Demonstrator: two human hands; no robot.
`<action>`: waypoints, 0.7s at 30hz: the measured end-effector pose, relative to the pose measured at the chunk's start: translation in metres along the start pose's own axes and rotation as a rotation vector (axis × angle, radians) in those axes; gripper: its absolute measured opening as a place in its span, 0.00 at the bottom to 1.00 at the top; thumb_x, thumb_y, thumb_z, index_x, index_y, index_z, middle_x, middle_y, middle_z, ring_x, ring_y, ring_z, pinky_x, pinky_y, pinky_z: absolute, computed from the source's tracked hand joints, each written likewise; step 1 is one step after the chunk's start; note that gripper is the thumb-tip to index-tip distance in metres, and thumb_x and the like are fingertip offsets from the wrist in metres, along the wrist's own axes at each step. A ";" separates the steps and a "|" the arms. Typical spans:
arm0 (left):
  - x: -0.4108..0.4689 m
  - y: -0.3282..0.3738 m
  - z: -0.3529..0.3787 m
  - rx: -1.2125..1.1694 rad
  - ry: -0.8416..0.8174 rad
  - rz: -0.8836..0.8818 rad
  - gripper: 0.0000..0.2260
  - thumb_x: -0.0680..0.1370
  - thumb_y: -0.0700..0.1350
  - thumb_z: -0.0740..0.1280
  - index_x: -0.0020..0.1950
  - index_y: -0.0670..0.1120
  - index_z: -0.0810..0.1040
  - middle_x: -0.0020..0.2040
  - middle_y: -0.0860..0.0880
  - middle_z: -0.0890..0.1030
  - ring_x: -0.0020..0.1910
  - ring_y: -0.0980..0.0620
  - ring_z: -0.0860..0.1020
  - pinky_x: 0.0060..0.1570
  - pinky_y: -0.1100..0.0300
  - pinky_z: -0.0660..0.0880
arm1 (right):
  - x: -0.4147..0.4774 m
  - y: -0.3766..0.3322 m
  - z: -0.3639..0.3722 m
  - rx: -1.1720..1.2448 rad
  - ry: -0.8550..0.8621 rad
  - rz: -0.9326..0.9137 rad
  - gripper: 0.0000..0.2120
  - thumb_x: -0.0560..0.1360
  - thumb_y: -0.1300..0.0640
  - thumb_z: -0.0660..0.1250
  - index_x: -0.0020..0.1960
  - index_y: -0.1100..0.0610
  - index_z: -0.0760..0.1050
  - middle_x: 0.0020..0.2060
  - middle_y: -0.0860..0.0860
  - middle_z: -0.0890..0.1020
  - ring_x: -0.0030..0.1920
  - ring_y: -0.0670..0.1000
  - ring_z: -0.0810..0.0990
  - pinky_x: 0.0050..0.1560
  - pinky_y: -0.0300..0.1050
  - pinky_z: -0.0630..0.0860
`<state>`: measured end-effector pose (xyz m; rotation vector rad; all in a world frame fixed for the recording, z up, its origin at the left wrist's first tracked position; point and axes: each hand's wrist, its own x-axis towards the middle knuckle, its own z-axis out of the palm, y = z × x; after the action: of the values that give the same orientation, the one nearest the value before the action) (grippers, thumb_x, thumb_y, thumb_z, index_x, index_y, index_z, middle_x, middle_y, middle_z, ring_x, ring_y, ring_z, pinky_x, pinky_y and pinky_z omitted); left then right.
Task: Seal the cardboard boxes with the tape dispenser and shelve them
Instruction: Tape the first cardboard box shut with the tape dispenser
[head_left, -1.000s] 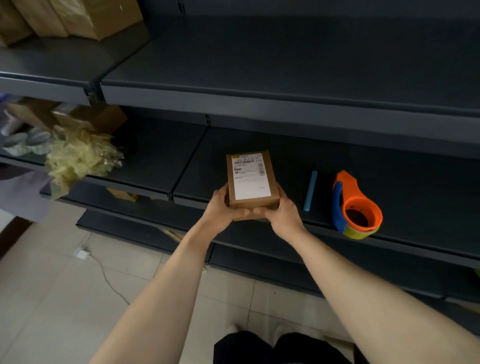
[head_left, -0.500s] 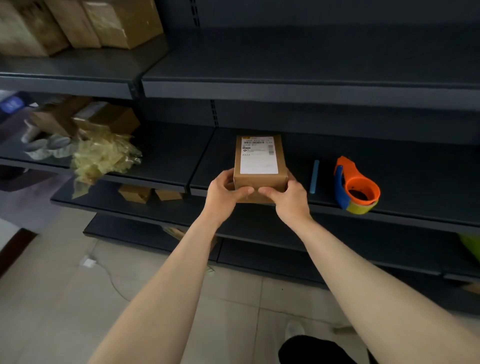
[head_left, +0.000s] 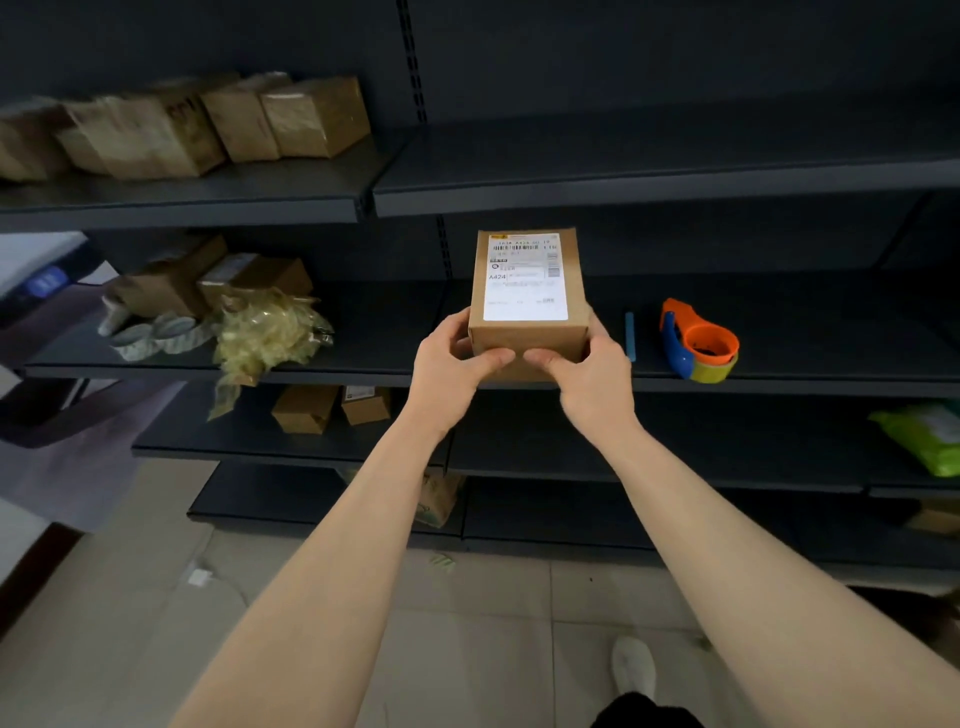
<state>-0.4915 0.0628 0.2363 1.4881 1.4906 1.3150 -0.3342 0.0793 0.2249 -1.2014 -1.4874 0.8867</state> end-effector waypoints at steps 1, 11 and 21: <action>-0.003 0.005 -0.004 -0.007 0.003 0.019 0.25 0.73 0.42 0.72 0.69 0.48 0.70 0.60 0.54 0.78 0.58 0.58 0.75 0.52 0.64 0.75 | -0.004 -0.007 0.000 0.007 0.009 -0.019 0.33 0.73 0.57 0.72 0.74 0.52 0.62 0.64 0.48 0.75 0.60 0.42 0.70 0.56 0.32 0.69; 0.014 0.072 -0.037 -0.040 0.020 0.183 0.24 0.72 0.41 0.73 0.67 0.47 0.72 0.59 0.51 0.79 0.59 0.52 0.76 0.56 0.53 0.77 | 0.012 -0.077 -0.010 0.033 0.083 -0.219 0.30 0.72 0.56 0.73 0.71 0.51 0.66 0.56 0.38 0.74 0.53 0.35 0.72 0.48 0.19 0.67; 0.098 0.101 -0.050 -0.048 0.160 0.218 0.23 0.71 0.44 0.75 0.63 0.48 0.72 0.57 0.52 0.79 0.56 0.56 0.77 0.54 0.57 0.76 | 0.105 -0.114 -0.003 -0.007 0.061 -0.293 0.29 0.72 0.51 0.73 0.70 0.54 0.69 0.59 0.46 0.78 0.57 0.44 0.74 0.48 0.25 0.69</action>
<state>-0.5202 0.1327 0.3653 1.5808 1.4129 1.6210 -0.3617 0.1534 0.3577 -0.9742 -1.5689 0.6418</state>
